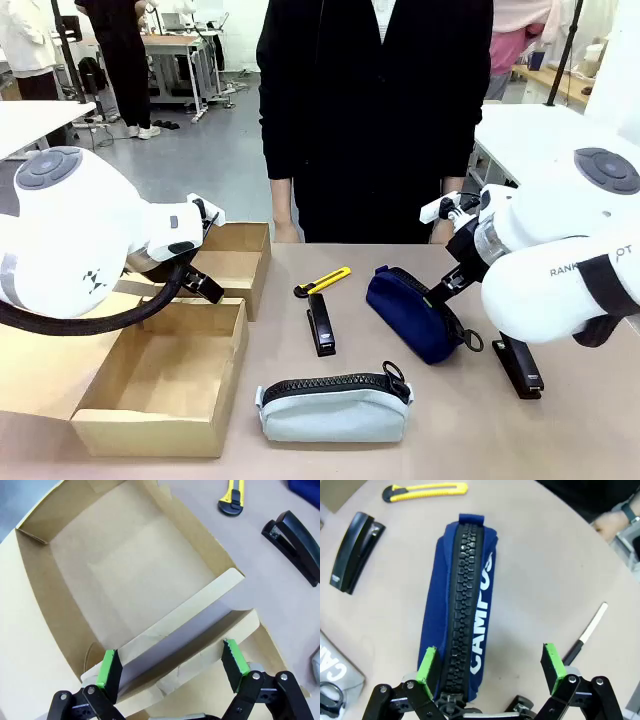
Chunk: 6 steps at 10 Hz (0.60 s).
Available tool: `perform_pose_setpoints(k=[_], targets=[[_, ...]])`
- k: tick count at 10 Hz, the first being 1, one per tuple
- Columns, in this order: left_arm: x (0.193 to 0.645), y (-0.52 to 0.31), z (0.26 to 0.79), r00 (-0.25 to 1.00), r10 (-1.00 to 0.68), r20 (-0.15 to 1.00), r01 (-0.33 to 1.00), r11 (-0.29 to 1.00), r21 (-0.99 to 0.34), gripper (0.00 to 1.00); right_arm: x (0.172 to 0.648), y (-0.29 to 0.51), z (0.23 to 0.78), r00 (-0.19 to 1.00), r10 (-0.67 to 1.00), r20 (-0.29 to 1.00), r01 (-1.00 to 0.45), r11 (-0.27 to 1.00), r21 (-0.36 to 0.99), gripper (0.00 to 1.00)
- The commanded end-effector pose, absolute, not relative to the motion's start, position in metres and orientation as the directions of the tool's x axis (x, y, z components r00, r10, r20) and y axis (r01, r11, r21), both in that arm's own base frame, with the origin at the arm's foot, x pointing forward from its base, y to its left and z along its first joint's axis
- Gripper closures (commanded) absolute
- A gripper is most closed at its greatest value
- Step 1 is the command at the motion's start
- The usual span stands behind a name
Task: Place items inside the box.
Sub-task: Pick up a Pencil pouch or Stapler and place it inside the Mailer Box closest to the robot.
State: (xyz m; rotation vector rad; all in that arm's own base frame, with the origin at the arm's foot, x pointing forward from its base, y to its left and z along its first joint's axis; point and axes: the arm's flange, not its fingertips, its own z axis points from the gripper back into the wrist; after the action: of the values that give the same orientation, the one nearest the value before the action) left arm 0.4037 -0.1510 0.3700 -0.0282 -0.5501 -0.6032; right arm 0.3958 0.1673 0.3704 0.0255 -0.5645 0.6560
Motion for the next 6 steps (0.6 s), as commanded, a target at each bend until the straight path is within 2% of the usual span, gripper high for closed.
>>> perform_pose_setpoints(k=[1, 6], targets=[[0.4037, -0.151, 0.3701, 0.685, -0.531, 0.499, 0.546, 0.828, 0.132, 0.0, 0.3958, 0.1673, 0.3704, 0.648, 0.57, 0.505, -0.584, 0.798, -0.152, 0.0], [0.4037, -0.151, 0.3701, 0.685, -0.531, 0.499, 0.546, 0.828, 0.132, 0.0, 0.3958, 0.1673, 0.3704, 0.648, 0.57, 0.505, -0.584, 0.798, -0.152, 0.0]])
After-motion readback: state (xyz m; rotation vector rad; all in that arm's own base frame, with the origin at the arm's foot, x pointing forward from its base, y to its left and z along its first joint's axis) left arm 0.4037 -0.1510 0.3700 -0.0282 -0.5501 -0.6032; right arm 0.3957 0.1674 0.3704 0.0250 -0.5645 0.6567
